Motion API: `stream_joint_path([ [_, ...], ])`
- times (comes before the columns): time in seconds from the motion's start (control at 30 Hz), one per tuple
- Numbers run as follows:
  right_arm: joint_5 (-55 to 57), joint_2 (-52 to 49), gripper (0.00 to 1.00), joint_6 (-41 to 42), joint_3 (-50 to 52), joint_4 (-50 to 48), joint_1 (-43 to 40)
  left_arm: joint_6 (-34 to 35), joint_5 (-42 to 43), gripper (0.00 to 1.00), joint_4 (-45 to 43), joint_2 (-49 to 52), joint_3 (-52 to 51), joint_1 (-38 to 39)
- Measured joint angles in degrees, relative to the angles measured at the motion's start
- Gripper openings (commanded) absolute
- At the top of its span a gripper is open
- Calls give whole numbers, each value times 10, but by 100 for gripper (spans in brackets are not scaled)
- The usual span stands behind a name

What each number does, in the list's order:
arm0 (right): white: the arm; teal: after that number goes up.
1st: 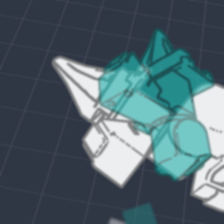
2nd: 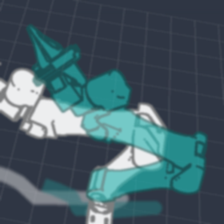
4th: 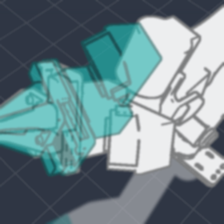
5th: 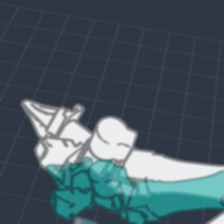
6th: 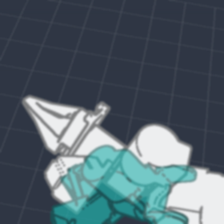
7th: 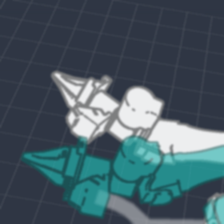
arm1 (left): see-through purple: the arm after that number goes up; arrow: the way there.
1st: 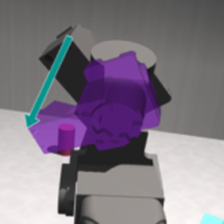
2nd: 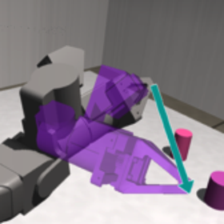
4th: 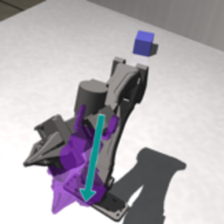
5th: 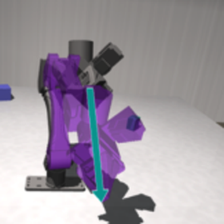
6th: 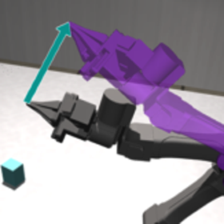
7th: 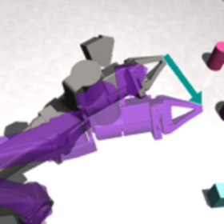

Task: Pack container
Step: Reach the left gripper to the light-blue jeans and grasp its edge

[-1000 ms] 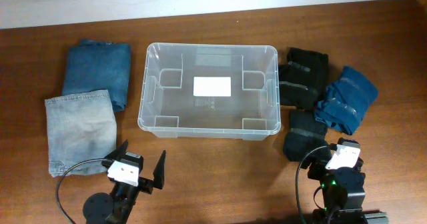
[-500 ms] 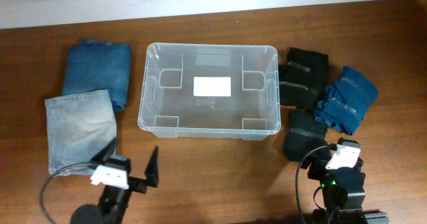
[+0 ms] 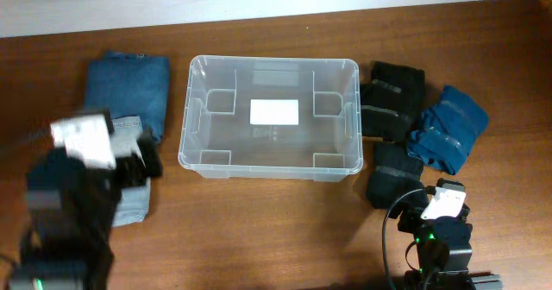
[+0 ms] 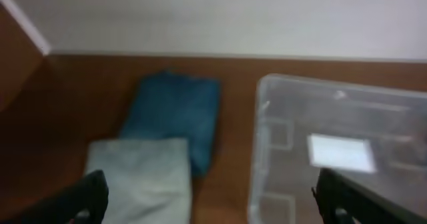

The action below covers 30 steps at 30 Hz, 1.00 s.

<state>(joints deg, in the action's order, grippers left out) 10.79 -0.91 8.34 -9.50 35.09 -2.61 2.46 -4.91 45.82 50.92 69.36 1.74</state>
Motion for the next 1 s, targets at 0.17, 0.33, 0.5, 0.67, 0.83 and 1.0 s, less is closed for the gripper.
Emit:
stream_joint_path([
  [0.17,0,0,98,0,0,0,0,7,-14,99,82,120,99,-62],
  [0.33,0,0,98,0,0,0,0,37,46,99,139,188,105,-210],
  [0.5,0,0,98,0,0,0,0,40,144,99,166,276,105,-382],
  [0.67,0,0,98,0,0,0,0,26,199,99,164,352,105,-468],
  [0.83,0,0,98,0,0,0,0,-34,259,99,142,459,105,-519],
  [1.0,0,0,98,0,0,0,0,-98,292,99,141,556,105,-522],
])
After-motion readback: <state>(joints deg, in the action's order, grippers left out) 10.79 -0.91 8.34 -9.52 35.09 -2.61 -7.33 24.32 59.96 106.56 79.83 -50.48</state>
